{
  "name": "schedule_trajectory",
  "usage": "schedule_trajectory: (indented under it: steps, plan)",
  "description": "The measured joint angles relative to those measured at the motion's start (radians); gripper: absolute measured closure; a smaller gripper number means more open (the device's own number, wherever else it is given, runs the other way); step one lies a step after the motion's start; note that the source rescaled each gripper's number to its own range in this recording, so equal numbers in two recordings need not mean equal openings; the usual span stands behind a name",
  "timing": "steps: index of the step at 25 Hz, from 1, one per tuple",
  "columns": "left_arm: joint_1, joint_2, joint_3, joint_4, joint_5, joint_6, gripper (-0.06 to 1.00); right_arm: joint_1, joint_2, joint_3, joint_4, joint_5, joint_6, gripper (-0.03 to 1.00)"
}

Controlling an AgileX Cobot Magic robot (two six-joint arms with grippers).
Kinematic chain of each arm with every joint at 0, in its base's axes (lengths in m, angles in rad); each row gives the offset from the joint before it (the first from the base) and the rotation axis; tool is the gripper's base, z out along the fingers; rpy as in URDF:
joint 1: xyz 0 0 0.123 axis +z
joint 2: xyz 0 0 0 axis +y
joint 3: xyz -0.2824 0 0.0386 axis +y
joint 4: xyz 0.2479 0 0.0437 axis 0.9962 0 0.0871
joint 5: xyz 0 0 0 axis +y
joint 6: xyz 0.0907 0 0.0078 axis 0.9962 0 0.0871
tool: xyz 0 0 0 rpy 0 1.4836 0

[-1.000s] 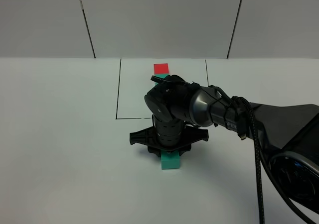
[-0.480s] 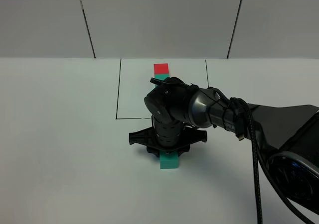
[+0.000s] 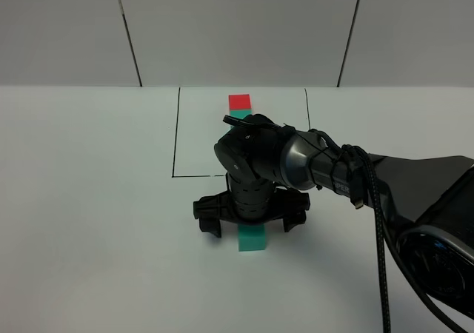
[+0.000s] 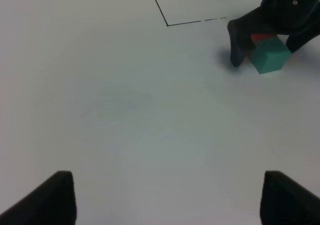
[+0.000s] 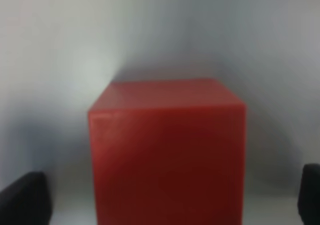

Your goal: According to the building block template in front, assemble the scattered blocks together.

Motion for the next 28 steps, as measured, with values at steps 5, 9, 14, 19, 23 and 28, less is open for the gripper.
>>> schedule_trajectory:
  steps: [5, 9, 14, 19, 23, 28]
  plan:
    - [0.000, 0.000, 0.000, 0.000, 0.000, 0.000, 0.36, -0.006, -0.031, 0.000, 0.000, 0.001, -0.008, -0.03]
    - [0.000, 0.000, 0.000, 0.000, 0.000, 0.000, 0.36, -0.067, -0.125, 0.000, 0.030, -0.041, -0.021, -0.03]
    - [0.000, 0.000, 0.000, 0.000, 0.000, 0.000, 0.36, -0.259, -0.201, 0.000, 0.056, -0.028, -0.066, -0.03]
    - [0.000, 0.000, 0.000, 0.000, 0.000, 0.000, 0.36, -0.446, -0.256, 0.000, 0.053, 0.031, -0.114, -0.03]
    - [0.000, 0.000, 0.000, 0.000, 0.000, 0.000, 0.36, -0.561, -0.326, 0.012, 0.048, 0.063, -0.151, -0.03]
    - [0.000, 0.000, 0.000, 0.000, 0.000, 0.000, 0.36, -0.683, -0.452, 0.149, 0.050, 0.018, -0.163, -0.03]
